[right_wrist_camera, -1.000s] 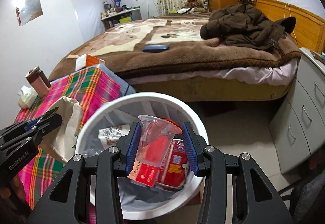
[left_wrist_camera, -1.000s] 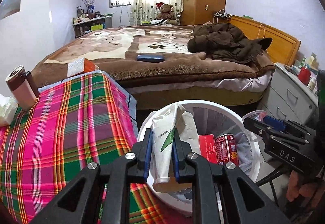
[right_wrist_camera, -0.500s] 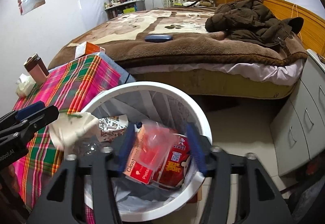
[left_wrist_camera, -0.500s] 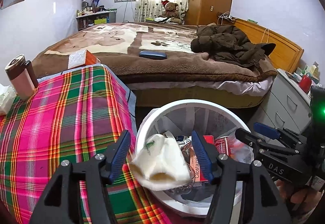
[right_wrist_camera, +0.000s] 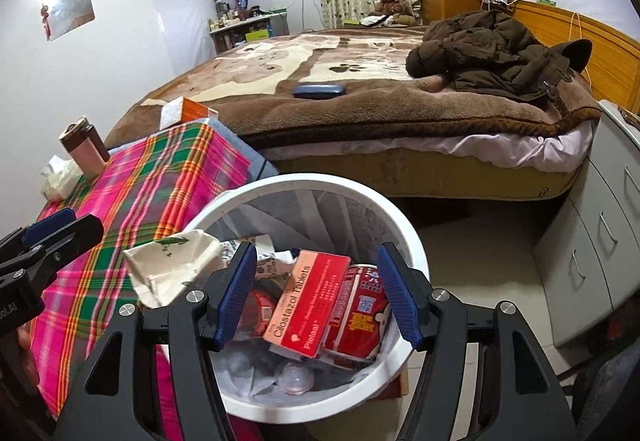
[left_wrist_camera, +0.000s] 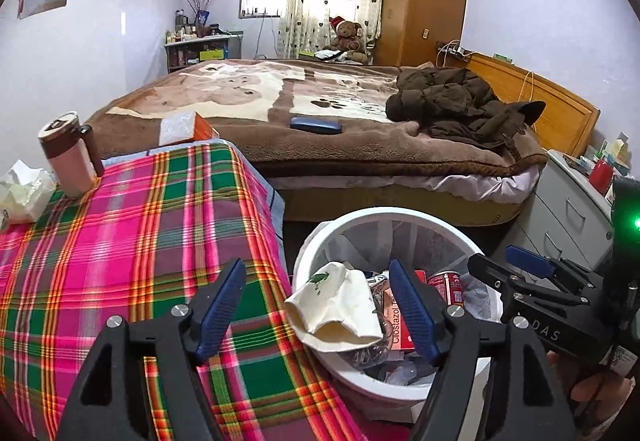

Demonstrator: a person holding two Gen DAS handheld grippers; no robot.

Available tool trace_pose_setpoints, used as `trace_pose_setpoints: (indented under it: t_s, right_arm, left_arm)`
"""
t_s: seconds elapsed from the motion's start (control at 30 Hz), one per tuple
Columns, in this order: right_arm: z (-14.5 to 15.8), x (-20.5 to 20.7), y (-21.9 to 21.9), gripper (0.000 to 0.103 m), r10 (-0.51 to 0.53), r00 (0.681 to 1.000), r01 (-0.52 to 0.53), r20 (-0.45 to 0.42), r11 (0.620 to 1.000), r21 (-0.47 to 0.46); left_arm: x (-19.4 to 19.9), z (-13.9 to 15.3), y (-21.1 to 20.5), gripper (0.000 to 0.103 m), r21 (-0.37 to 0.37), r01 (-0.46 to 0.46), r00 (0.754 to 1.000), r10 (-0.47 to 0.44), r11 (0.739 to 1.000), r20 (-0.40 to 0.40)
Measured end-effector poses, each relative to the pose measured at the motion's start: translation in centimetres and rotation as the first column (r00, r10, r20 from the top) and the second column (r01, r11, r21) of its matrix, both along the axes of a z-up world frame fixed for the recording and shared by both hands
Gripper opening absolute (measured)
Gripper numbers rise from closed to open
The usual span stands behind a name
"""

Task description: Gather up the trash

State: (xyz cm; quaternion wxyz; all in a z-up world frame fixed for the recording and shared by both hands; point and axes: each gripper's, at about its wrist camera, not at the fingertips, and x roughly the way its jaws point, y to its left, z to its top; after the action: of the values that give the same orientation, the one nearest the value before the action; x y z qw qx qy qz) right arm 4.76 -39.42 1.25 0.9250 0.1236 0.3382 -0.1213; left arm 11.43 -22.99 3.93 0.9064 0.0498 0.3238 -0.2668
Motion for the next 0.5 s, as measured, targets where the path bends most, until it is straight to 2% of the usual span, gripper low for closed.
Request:
trace_pose_setpoints:
  t_s: [0.2, 0.5]
  right_arm:
    - [0.4, -0.8, 0.9, 0.064, 0.004, 1.000, -0.004, 0.023, 1.000, 0.003]
    - [0.8, -2.2, 2.7, 0.064, 0.027, 0.998, -0.027, 0.060, 1.000, -0.001]
  left_arm:
    - [-0.9, 0.6, 2.1, 0.076, -0.027, -0.037, 0.999, 0.037, 0.999, 0.010]
    - [-2.5, 0.7, 5.2, 0.077, -0.023, -0.097, 0.995, 0.098, 0.995, 0.028]
